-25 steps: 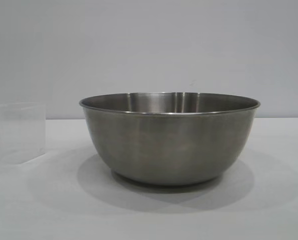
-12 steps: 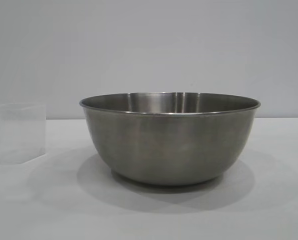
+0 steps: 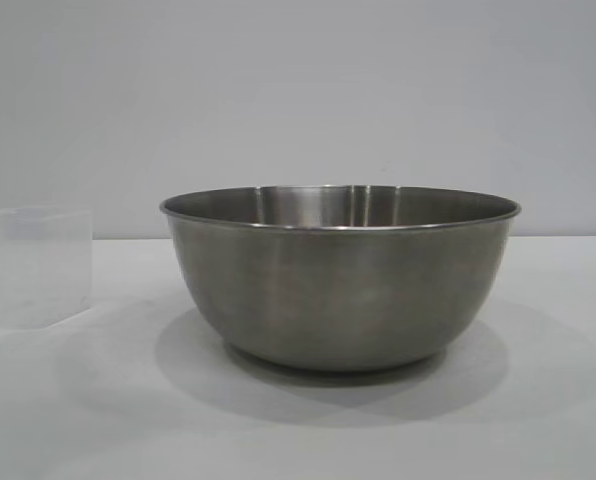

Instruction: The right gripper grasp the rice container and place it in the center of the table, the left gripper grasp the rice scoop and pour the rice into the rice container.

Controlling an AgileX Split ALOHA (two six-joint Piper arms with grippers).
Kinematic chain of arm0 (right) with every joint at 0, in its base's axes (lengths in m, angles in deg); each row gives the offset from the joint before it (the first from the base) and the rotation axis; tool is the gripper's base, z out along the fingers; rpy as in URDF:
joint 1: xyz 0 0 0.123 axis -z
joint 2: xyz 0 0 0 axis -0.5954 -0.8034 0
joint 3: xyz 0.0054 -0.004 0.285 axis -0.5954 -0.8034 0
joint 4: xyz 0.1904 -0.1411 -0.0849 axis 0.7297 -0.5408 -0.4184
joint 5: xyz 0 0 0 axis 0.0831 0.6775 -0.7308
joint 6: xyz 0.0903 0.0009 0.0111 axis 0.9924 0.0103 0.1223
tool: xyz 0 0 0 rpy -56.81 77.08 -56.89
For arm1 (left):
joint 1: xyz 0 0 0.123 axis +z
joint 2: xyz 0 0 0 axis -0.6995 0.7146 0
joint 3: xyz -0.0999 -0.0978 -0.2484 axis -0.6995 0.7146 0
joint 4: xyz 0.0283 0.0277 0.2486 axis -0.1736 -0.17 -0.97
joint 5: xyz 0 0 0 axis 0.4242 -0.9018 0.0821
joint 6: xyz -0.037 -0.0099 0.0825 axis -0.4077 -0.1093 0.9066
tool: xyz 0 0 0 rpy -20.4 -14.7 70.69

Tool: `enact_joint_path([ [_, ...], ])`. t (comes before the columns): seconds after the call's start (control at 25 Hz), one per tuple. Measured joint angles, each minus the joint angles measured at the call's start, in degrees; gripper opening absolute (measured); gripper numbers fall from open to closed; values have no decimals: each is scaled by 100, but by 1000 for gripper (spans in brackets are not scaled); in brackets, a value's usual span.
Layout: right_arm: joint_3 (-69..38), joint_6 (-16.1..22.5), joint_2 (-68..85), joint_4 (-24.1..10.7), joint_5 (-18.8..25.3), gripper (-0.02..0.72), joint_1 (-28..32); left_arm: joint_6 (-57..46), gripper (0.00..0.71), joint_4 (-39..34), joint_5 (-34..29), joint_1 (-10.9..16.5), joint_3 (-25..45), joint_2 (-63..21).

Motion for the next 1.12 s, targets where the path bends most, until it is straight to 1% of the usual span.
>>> enact_joint_path([
  [0.12, 0, 0, 0, 12, 0, 401, 0, -225, 223, 12, -585, -75, 0, -491],
  [0.28, 0, 0, 0, 94, 0, 401, 0, -312, 223, 89, -1687, -75, 0, -1342],
  [0.36, 0, 0, 0, 102, 0, 401, 0, -320, 223, 308, -2327, -101, 8, -1792],
  [0.4, 0, 0, 0, 107, 0, 401, 0, -320, 223, 403, -2514, -125, 8, -2005],
  [0.52, 0, 0, 0, 107, 0, 401, 0, -111, 223, 790, -3038, -356, -13, -2571],
  [0.6, 0, 0, 0, 116, 0, 401, 0, 193, 223, 1022, -3449, -511, -131, -2907],
  [0.68, 0, 0, 0, 116, 0, 401, 0, 384, 223, 1243, -3793, -610, -306, -3278],
  [0.84, 0, 0, 0, 116, 0, 401, 0, 769, 223, 1710, -4737, -632, -600, -3889],
  [1.0, 0, 0, 0, 116, 0, 401, 0, 1137, 223, 1979, -6062, -632, -696, -4368],
  [1.12, 0, 0, 0, 116, 10, 401, 0, 1354, 223, 2180, -6802, -632, -750, -4538],
])
